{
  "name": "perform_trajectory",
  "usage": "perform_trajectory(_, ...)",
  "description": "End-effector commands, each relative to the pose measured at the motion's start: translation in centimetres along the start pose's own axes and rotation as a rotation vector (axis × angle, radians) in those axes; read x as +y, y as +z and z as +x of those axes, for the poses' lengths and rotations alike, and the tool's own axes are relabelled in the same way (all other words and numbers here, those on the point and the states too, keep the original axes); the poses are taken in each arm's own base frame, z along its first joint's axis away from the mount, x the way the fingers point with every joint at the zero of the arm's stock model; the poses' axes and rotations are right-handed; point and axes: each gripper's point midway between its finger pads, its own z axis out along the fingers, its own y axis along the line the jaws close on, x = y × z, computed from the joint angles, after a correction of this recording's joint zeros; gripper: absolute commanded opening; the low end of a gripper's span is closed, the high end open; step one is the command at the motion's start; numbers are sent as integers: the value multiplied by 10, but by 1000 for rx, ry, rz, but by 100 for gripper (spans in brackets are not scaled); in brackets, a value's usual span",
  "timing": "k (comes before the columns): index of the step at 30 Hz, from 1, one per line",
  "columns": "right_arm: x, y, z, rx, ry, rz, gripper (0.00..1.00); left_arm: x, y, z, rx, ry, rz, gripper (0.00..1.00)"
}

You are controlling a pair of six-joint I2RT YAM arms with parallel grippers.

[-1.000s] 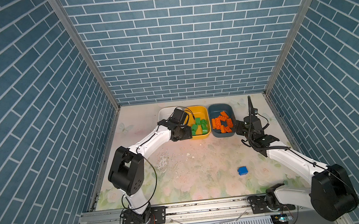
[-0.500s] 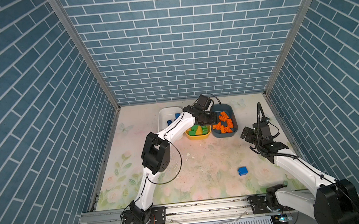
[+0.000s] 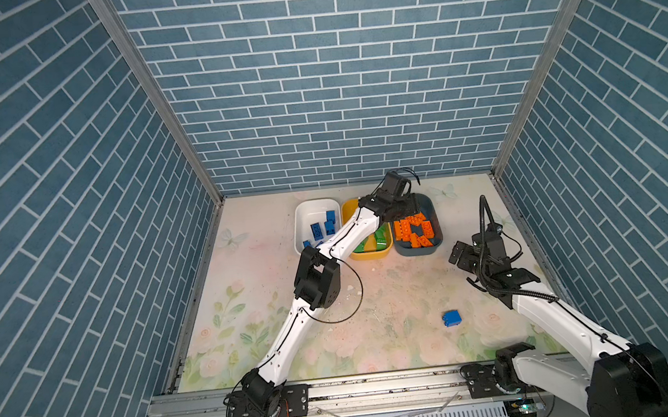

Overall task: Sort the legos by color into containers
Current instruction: 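Release the orange brick into the teal tub with the left gripper while the right withdraws, then lower the left gripper onto the last blue brick on the table and grasp it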

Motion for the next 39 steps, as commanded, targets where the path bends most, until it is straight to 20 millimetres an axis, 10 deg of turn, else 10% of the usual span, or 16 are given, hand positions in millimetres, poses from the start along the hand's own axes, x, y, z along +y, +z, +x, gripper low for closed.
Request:
perform_trajectory(1,-13,-6,11,19,32,32,98,-7,-2,-23,-104,-3,-7,76)
perform_trajectory(12,-20,-12,14,0,56,30,98,-35,-30,-22,-67,116,36,94)
perform_trajectory(22,-21,-8,16,9,86,17,98,-65,-79,23,36,348,37,99)
perform_trajectory(39,-69,2,15,49,233,94,98,-39,-138,241,412,801,96,99)
